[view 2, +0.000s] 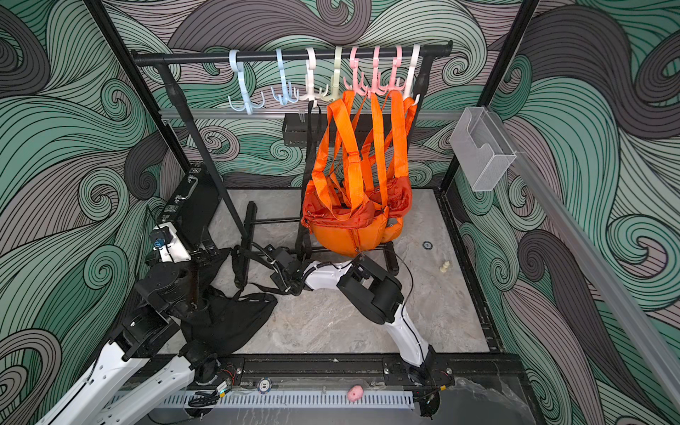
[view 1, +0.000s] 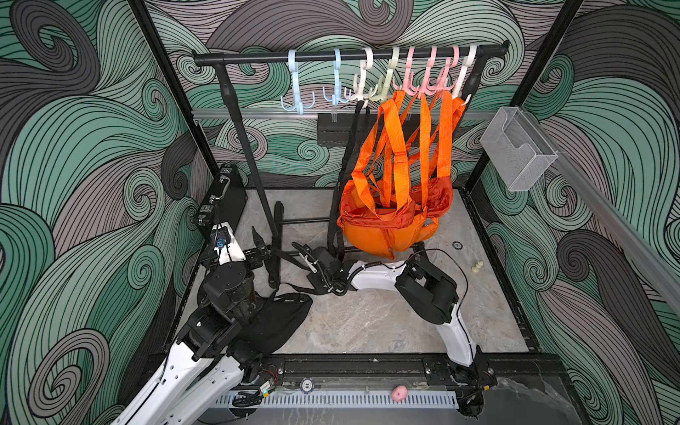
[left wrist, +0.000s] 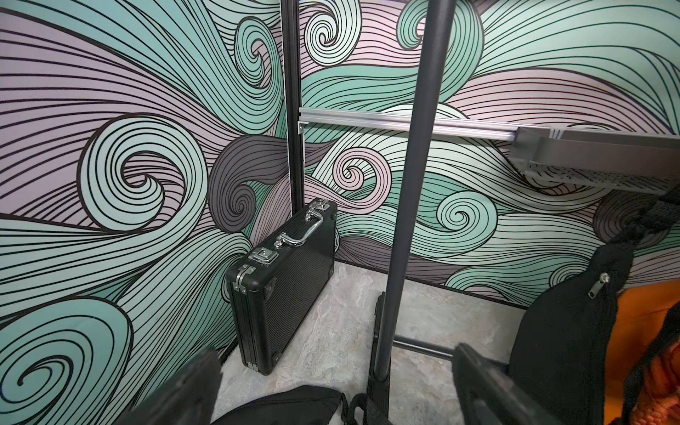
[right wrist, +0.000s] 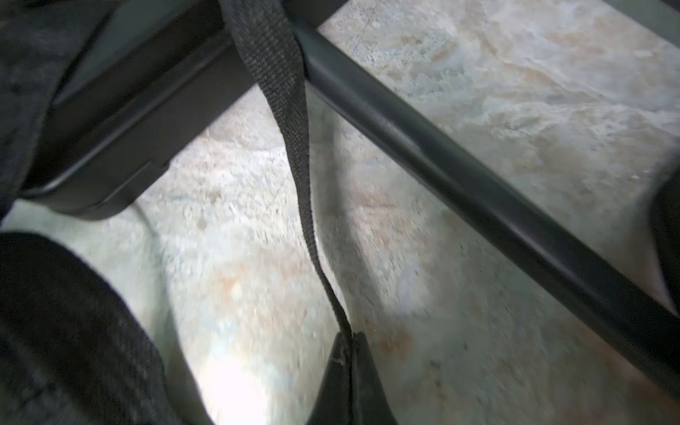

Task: Hang the bag on a hook
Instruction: Pick up the bag from the bag.

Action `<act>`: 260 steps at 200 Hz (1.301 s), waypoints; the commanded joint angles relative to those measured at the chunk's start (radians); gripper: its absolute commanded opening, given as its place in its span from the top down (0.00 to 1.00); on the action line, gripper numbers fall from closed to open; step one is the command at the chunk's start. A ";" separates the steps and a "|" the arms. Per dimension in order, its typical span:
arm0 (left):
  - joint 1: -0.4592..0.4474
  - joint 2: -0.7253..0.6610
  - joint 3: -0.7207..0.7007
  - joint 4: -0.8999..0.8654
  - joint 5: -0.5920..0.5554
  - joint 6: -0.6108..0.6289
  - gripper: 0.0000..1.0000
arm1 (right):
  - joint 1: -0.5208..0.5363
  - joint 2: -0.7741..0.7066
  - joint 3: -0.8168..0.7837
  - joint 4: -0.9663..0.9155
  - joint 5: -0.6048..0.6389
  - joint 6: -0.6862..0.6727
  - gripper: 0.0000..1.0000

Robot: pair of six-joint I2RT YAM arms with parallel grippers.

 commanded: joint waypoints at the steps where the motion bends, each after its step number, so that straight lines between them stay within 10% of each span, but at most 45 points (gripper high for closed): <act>1: 0.008 -0.002 -0.003 0.025 0.113 0.044 0.01 | -0.002 -0.147 -0.017 -0.005 -0.017 -0.043 1.00; 46: 0.007 0.005 0.004 0.003 0.602 0.154 0.01 | -0.003 -0.414 -0.042 -0.050 -0.093 -0.103 1.00; 142: 0.004 0.191 0.147 -0.059 0.954 0.155 0.03 | -0.004 -0.649 0.130 -0.237 -0.302 -0.168 1.00; 260: 0.010 0.272 0.175 -0.038 0.779 0.187 0.29 | -0.005 -0.748 0.249 -0.392 -0.489 -0.181 1.00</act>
